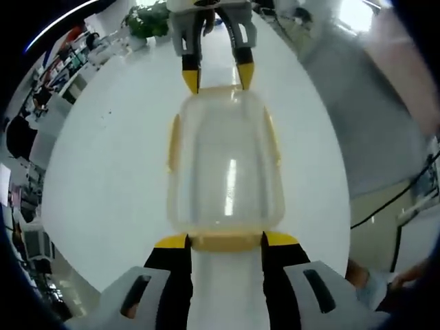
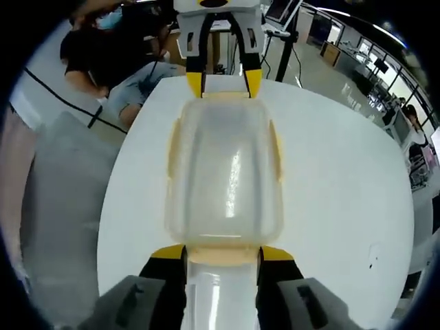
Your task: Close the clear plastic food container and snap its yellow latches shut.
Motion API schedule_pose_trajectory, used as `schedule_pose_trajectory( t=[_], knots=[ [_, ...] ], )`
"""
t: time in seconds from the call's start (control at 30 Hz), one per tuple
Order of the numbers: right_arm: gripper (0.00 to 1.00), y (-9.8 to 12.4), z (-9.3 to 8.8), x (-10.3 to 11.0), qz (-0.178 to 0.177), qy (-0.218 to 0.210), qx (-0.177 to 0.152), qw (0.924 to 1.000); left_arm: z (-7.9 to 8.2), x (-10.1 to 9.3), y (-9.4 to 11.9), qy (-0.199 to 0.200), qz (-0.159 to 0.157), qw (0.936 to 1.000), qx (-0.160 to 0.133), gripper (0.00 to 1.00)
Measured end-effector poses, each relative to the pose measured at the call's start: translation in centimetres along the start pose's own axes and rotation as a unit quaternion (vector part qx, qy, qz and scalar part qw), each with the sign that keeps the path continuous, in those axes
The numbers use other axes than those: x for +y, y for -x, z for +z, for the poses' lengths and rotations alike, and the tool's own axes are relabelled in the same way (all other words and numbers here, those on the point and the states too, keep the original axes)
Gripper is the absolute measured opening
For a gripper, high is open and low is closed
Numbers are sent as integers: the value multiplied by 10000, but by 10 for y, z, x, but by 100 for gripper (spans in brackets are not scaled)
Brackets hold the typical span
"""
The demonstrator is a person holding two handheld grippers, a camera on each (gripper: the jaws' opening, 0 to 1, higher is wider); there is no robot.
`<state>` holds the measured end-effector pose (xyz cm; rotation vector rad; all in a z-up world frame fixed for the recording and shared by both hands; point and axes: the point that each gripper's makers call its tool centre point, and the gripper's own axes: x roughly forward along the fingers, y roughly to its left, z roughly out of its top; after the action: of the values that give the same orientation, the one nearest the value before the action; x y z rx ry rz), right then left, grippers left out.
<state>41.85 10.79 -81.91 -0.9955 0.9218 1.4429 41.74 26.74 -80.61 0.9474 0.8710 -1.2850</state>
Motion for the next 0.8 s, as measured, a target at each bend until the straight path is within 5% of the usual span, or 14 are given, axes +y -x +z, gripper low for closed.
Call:
schedule_pose_trajectory(
  t=[0.8],
  knots=[
    [37, 26, -63, 1, -56, -81, 70, 9999, 66, 7, -17, -84, 11, 9999, -151, 36]
  ],
)
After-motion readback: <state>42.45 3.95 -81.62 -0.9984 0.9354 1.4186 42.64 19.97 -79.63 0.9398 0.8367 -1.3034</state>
